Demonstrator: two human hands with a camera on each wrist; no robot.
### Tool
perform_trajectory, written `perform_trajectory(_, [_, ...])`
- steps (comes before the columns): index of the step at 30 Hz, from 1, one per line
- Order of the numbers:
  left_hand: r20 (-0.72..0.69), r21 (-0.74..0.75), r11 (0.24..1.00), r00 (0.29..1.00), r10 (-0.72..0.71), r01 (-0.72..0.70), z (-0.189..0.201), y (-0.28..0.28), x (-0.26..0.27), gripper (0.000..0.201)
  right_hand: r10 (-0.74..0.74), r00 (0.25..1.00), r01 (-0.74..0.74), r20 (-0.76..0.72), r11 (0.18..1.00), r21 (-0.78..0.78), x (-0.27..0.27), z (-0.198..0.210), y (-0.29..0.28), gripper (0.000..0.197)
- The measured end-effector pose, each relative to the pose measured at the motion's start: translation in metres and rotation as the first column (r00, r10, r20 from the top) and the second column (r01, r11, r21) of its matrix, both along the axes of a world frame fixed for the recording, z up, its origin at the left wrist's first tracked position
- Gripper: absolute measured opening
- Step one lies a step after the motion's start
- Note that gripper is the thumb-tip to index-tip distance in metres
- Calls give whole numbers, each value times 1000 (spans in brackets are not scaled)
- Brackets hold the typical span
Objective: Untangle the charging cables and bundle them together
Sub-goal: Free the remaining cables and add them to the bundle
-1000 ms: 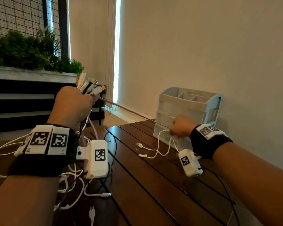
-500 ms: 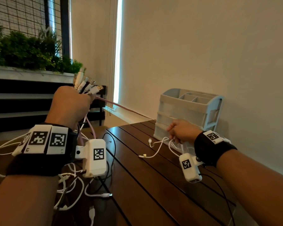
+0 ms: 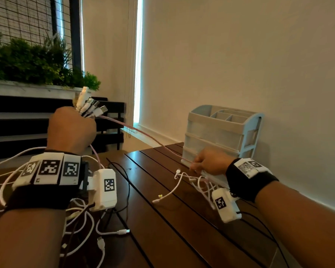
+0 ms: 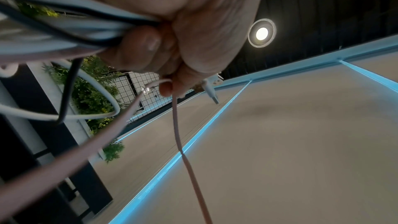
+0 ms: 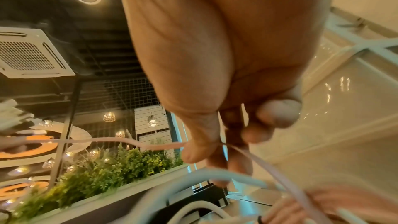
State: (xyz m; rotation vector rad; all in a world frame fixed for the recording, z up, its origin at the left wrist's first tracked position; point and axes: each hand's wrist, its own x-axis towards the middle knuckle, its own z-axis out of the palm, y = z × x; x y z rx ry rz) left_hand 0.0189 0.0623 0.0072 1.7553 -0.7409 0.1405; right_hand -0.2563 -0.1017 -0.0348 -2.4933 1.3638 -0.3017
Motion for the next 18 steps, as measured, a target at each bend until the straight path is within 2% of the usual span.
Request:
perform_trajectory(2, [22, 30, 1000, 1000, -8, 7, -2, -3, -2, 36, 59, 998, -57, 27, 996, -68, 6, 3, 2, 21])
perform_trajectory(5, [51, 27, 997, 996, -77, 76, -2, -9, -14, 34, 144, 977, -129, 159, 986, -105, 16, 8, 8, 5])
perform_trajectory(9, [53, 18, 936, 935, -351, 351, -8, -22, -45, 10, 267, 956, -251, 124, 959, -129, 27, 13, 22, 13])
perform_trajectory(12, [102, 89, 856, 850, -517, 510, -15, -33, -65, 14, 314, 945, -298, 88, 942, -156, 35, 15, 30, 13])
perform_trajectory(15, [163, 288, 823, 821, -546, 490, -26, -41, -77, 11, 330, 925, -294, 187, 936, -195, 41, 16, 34, 11])
perform_trajectory(18, [172, 271, 820, 812, -557, 505, -33, -43, -83, 10, 329, 901, -286, 283, 941, -183, 42, 18, 35, 11])
